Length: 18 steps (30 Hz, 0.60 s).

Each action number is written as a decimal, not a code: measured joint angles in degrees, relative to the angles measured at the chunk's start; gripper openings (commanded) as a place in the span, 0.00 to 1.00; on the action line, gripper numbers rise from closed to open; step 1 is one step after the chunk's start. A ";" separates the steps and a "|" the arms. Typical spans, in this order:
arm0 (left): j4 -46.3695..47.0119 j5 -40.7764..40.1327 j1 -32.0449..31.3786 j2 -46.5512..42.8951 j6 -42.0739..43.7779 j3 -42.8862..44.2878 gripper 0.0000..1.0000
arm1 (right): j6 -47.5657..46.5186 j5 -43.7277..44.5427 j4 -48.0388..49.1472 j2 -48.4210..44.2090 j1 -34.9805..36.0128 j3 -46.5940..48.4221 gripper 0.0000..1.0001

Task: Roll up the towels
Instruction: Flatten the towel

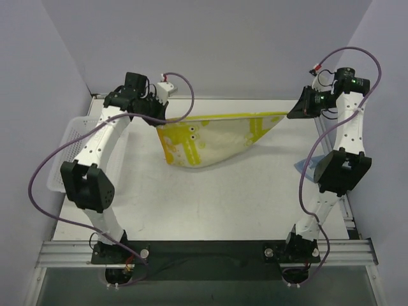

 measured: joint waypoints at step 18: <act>6.47 1.73 3.32 -7.93 5.53 -12.68 0.00 | 1.42 -1.44 12.79 -6.08 2.34 -19.50 0.00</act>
